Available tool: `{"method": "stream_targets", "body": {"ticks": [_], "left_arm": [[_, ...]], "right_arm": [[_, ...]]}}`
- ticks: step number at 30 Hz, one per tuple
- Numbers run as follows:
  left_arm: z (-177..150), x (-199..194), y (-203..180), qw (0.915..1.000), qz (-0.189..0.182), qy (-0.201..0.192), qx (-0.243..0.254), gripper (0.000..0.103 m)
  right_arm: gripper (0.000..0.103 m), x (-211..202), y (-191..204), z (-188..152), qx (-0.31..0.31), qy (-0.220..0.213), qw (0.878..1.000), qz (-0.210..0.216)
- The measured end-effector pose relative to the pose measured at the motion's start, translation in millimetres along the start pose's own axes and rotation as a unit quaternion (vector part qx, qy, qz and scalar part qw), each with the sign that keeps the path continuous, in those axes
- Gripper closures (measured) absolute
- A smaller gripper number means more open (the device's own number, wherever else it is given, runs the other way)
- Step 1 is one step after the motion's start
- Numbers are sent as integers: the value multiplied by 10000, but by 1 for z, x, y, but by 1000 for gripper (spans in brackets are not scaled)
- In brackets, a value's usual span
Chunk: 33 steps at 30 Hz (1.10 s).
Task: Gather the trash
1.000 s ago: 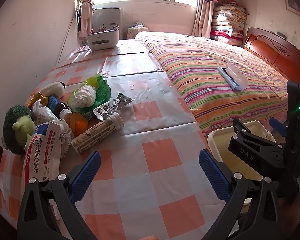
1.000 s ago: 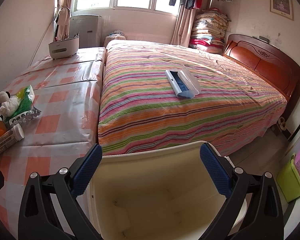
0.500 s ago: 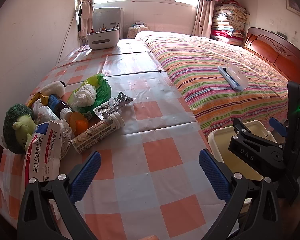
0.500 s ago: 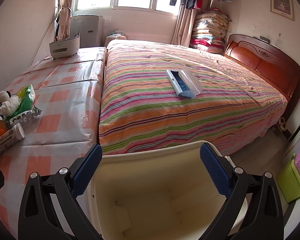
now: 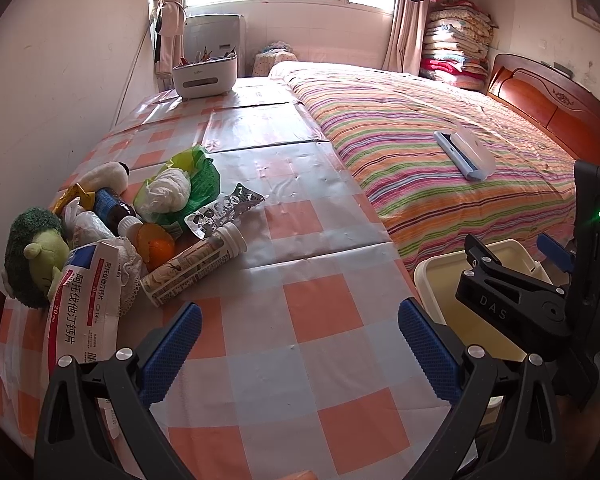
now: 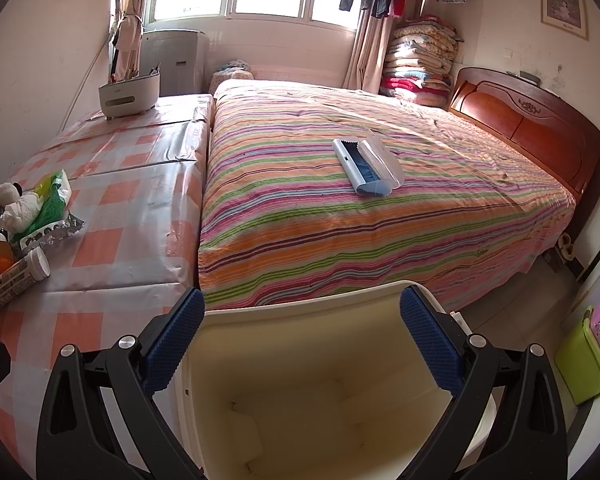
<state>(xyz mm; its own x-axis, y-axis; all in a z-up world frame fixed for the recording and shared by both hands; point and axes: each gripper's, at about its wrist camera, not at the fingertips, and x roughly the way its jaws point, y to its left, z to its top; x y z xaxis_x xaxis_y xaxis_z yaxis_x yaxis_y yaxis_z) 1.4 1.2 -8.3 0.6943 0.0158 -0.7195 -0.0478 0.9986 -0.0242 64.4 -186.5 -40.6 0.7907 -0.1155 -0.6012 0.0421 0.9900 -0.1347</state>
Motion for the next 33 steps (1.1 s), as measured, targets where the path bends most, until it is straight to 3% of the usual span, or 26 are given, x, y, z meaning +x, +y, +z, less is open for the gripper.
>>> {"method": "stream_targets", "body": {"ticks": [33], "left_arm": [[3,-3,3,10000,21,-10,-39,7]], "right_arm": [[6,0,0,-2,-38,46,9999,110]]}}
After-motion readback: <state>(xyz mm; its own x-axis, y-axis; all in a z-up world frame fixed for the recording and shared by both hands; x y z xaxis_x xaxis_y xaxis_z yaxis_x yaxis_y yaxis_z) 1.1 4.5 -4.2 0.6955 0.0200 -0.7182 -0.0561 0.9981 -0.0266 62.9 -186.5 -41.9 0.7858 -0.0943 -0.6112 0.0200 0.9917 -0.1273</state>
